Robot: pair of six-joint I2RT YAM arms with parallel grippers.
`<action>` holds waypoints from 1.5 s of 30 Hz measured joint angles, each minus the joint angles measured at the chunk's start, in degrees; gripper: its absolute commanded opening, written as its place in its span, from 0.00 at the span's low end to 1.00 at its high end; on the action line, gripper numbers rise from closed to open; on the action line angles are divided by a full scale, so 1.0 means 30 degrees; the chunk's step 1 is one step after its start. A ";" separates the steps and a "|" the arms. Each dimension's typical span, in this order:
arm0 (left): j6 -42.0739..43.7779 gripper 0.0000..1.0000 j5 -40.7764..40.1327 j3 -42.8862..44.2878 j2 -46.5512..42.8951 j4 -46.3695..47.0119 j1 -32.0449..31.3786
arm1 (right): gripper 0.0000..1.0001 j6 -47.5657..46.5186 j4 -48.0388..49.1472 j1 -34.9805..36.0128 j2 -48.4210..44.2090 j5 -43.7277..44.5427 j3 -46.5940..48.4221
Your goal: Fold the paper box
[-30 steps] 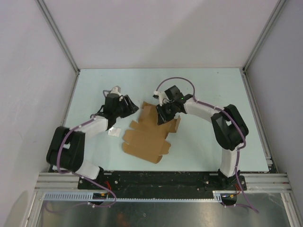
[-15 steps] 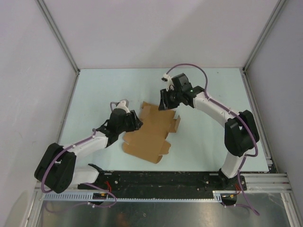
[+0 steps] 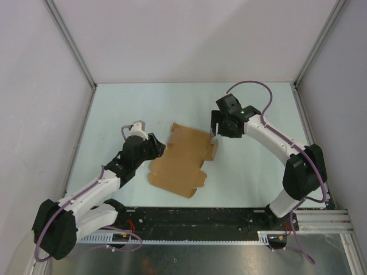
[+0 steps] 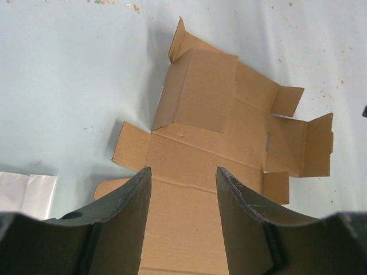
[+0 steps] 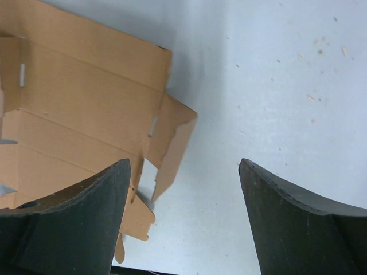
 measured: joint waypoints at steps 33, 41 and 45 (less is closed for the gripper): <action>0.0000 0.54 -0.0160 -0.0102 -0.0328 -0.0911 0.0044 | 0.12 0.0918 0.0393 0.1107 0.2514 0.0393 -0.1166; 0.0015 0.54 -0.0160 -0.0117 -0.0692 -0.0984 0.0197 | 0.05 -0.1282 0.0430 0.0568 0.2514 0.0262 -0.1173; -0.0029 0.44 -0.0066 -0.0117 -0.0670 -0.0984 0.0947 | 0.01 -0.2557 0.0423 -0.0270 0.2499 -0.0313 -0.1173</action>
